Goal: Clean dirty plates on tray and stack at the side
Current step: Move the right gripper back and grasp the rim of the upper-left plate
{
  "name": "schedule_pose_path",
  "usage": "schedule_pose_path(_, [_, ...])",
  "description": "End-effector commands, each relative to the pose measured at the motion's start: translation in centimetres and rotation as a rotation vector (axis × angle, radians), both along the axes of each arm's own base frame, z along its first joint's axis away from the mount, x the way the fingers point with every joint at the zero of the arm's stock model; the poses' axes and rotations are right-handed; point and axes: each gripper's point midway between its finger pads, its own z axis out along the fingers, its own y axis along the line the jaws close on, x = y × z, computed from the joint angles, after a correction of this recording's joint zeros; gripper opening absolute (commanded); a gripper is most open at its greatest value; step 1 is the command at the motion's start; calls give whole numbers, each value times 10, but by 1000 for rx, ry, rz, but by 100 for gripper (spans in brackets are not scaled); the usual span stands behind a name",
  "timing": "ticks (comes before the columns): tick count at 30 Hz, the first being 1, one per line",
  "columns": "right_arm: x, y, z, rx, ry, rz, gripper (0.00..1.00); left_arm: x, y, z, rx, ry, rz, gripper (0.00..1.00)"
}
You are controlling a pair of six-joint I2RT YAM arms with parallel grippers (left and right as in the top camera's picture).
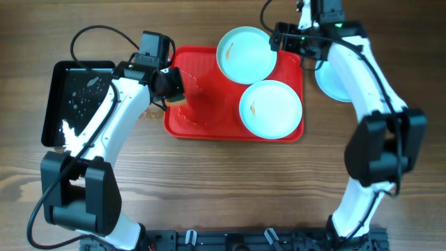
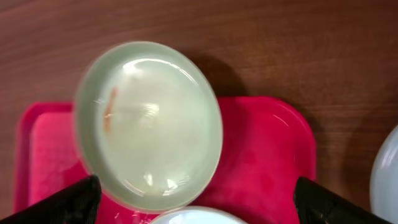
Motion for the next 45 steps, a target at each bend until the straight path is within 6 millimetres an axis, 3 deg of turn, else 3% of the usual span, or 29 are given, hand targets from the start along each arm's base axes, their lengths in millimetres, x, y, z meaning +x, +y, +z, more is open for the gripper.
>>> schedule_pose_path(1, [10, 0, -47, -11, 69, -88, 98, -2, -2, -5, -13, 14, 4, 4])
schedule_pose_path(9, [12, 12, -87, 13, 122, -98, 56, -2, -2, -4, -12, 12, 1, 4])
schedule_pose_path(17, [12, 16, -109, 24, 157, -136, 43, -2, -2, -5, -12, 13, 1, 4])
schedule_pose_path(21, [5, 15, -125, 23, 200, -156, 20, -2, -2, -5, -12, 13, 1, 4])
schedule_pose_path(26, [6, 18, -124, 41, 198, -146, 12, -2, -2, -5, -11, 12, 1, 4])
schedule_pose_path(30, [4, 31, -119, 89, 201, -100, 5, -2, -2, -5, -11, 15, 1, 4])
schedule_pose_path(34, [4, 50, -111, 119, 190, -44, 4, -2, -2, -8, -10, 20, 1, 4])
schedule_pose_path(45, [-17, 136, -92, 207, 187, 144, 4, 1, -3, -6, -13, 5, 1, 4])
